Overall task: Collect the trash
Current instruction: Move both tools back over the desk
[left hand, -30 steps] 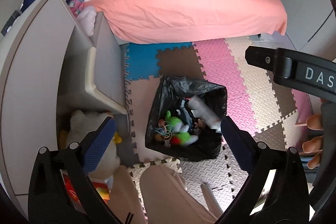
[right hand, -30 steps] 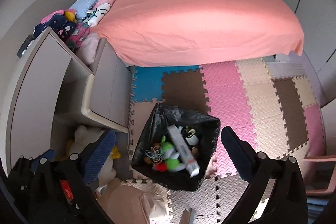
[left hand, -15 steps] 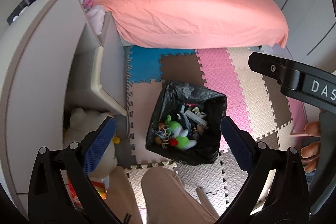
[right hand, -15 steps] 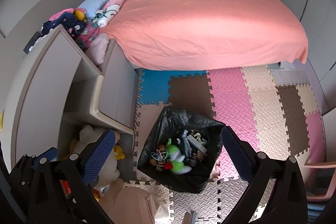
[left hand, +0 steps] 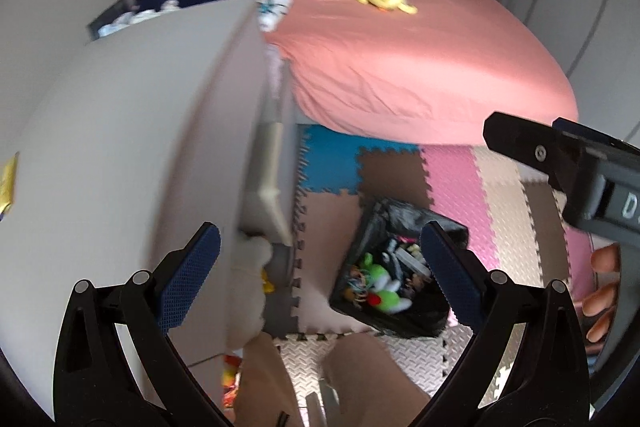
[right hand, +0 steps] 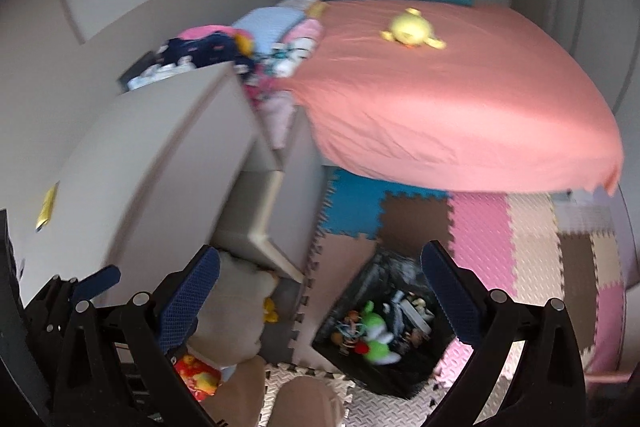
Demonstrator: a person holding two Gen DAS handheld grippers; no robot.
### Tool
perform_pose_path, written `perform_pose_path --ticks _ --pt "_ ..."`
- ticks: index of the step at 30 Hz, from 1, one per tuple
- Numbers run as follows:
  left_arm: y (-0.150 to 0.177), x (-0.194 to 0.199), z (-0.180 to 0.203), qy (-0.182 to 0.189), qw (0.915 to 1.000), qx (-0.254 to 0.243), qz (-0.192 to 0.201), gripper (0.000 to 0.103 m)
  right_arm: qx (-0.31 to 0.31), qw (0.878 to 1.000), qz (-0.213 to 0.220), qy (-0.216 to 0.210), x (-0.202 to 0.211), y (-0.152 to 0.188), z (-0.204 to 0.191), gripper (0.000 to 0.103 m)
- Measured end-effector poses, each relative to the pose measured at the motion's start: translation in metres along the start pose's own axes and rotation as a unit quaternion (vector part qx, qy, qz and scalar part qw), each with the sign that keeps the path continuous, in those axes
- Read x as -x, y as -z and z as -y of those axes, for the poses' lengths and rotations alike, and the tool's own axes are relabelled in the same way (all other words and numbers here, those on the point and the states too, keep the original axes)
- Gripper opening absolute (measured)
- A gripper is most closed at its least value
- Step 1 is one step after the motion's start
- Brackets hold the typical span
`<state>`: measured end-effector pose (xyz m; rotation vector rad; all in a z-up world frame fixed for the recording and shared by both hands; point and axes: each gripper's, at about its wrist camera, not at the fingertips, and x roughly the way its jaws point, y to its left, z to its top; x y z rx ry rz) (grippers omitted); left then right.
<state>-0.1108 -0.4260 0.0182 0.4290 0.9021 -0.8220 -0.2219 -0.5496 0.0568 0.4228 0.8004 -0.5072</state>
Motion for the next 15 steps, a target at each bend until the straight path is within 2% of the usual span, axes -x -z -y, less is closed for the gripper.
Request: perform_pose_path --ticks 9,15 --pt "0.022 0.042 -0.089 -0.052 0.9967 0.055 0.03 0.097 0.071 0.996 0.003 -0.056 0.001 -0.008 -0.11 0.1" --pt "0.059 0.072 -0.162 -0.098 0.9875 0.117 0.041 0.097 0.132 0.986 -0.004 -0.105 0.001 0.008 -0.197 0.1"
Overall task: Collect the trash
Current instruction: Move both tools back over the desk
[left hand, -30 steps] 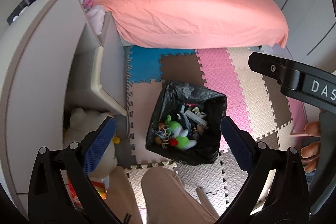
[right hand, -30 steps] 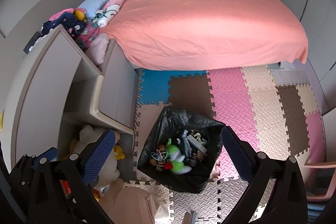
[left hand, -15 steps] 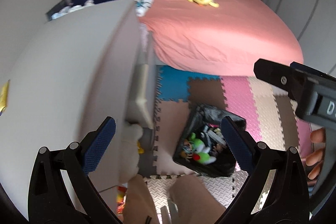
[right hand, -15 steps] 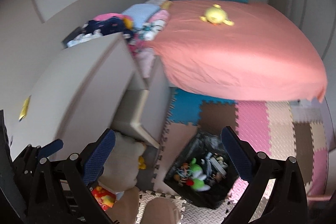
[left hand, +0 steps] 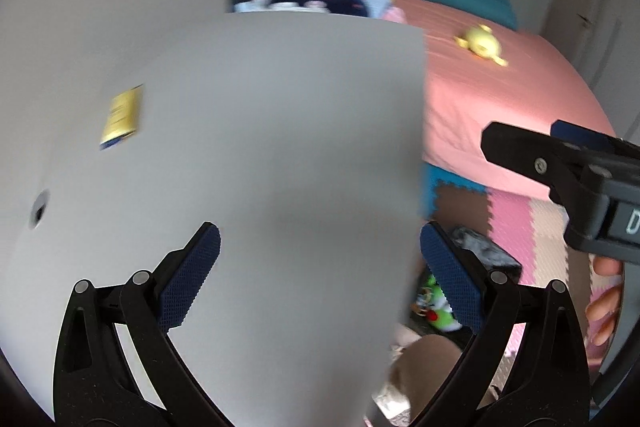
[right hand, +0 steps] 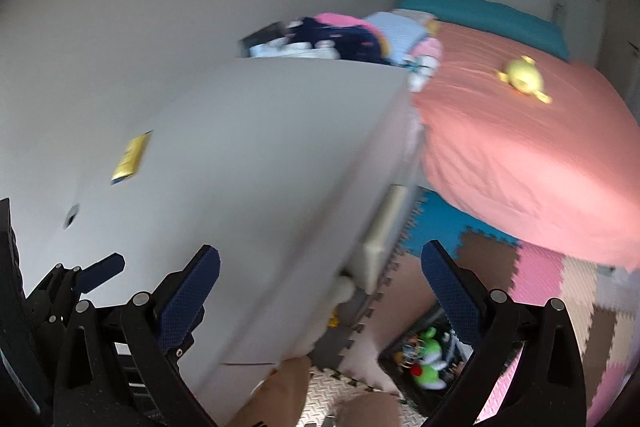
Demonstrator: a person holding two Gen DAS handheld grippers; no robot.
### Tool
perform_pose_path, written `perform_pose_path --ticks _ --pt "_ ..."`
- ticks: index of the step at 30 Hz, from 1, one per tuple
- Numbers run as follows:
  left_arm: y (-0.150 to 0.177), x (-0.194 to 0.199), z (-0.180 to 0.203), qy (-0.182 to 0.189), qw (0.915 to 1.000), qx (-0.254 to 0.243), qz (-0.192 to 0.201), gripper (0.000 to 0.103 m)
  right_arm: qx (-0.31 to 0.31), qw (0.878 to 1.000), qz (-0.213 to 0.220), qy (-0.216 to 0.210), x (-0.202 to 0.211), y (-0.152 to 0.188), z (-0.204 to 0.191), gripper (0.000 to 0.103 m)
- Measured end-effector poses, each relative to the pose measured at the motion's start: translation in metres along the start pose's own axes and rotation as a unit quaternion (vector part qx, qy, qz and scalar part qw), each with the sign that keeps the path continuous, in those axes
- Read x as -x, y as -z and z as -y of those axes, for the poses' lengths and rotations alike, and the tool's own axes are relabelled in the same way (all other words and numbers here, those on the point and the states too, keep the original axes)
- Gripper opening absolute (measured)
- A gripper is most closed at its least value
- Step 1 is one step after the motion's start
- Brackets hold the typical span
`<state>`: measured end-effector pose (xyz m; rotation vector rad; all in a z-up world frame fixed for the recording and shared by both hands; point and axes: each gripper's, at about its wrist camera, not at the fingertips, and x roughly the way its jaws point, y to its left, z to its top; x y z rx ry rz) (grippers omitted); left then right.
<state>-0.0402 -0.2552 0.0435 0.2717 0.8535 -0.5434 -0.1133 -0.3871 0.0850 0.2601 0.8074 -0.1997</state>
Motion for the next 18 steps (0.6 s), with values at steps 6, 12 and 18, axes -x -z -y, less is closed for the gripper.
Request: perform_pose_path --ticks 6,12,18 --pt "0.024 0.011 -0.078 -0.035 0.9972 0.067 -0.001 0.097 0.046 0.998 -0.016 -0.037 -0.02 0.006 -0.075 0.1" --pt "0.052 0.021 -0.137 -0.071 0.9913 0.111 -0.009 0.097 0.069 0.995 -0.032 -0.061 -0.041 0.019 -0.132 0.1" --pt "0.08 0.027 -0.181 -0.103 0.9851 0.137 -0.019 0.097 0.076 0.993 -0.051 -0.068 -0.057 0.036 -0.168 0.1"
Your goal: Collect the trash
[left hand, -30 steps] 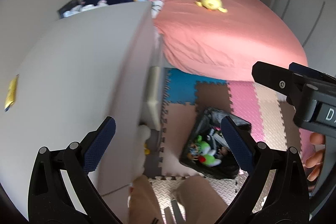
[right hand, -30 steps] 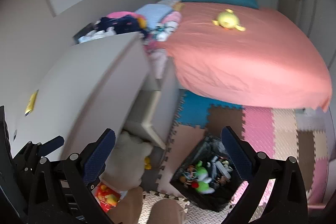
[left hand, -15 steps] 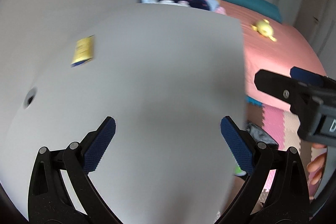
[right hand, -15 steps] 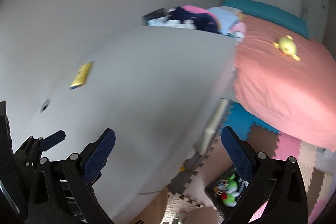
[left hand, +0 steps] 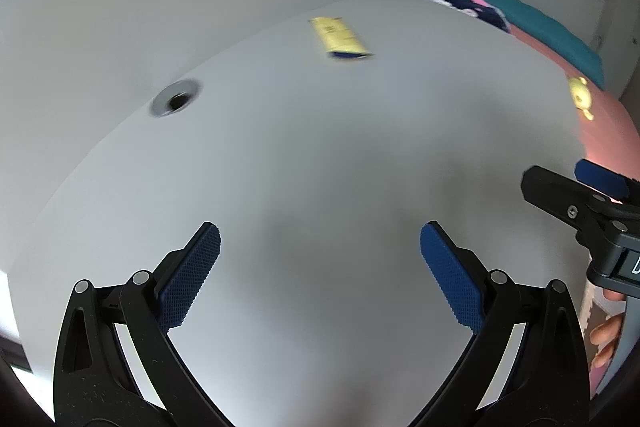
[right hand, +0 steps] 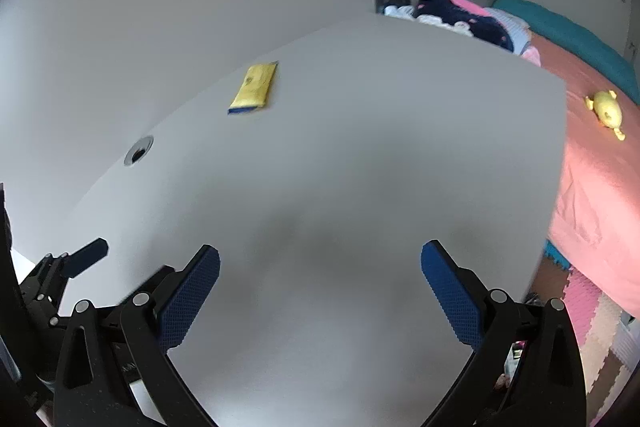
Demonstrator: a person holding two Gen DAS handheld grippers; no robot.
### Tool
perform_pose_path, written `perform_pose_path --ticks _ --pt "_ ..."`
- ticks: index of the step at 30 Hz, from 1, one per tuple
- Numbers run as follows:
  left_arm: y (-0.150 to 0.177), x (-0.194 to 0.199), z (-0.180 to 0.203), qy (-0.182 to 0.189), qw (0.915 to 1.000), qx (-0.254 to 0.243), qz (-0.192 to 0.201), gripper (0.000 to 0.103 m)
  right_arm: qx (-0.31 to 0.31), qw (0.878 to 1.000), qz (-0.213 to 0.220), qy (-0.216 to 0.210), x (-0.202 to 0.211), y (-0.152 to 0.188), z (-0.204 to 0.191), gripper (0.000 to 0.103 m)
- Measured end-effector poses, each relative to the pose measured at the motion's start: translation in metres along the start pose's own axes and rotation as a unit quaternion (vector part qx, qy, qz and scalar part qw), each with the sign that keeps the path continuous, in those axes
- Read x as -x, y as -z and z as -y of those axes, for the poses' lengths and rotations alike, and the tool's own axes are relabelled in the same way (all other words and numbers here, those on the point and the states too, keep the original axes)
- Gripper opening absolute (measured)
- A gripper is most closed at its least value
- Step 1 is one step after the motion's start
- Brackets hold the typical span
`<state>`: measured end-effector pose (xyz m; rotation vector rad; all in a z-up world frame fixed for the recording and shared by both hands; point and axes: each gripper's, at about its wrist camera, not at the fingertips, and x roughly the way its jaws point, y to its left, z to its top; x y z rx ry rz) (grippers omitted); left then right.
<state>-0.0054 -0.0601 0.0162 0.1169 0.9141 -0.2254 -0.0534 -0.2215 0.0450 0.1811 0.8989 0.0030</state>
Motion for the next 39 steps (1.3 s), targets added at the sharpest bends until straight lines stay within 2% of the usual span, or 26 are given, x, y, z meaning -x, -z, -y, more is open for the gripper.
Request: perform_pose_path --ticks 3,7,14,25,39 --pt "0.004 -0.005 -0.026 -0.017 0.9997 0.017 -0.004 0.097 0.002 1.0 -0.009 -0.005 -0.013 0.006 -0.017 0.1" --pt "0.011 -0.009 -0.058 -0.019 0.9986 0.05 -0.006 0.097 0.0 1.0 -0.016 -0.001 -0.027 0.012 -0.034 0.1" --pt "0.018 -0.019 -0.09 -0.018 0.9968 0.077 -0.009 0.097 0.021 0.999 -0.02 0.015 -0.042 0.024 -0.057 0.1" --pt "0.011 -0.028 -0.096 -0.031 0.9977 0.059 -0.015 0.097 0.029 0.997 -0.012 0.076 -0.052 0.028 -0.072 0.101" --pt "0.012 -0.027 -0.095 -0.033 0.9976 0.059 -0.016 0.097 0.031 0.996 -0.013 0.081 -0.054 0.028 -0.072 0.101"
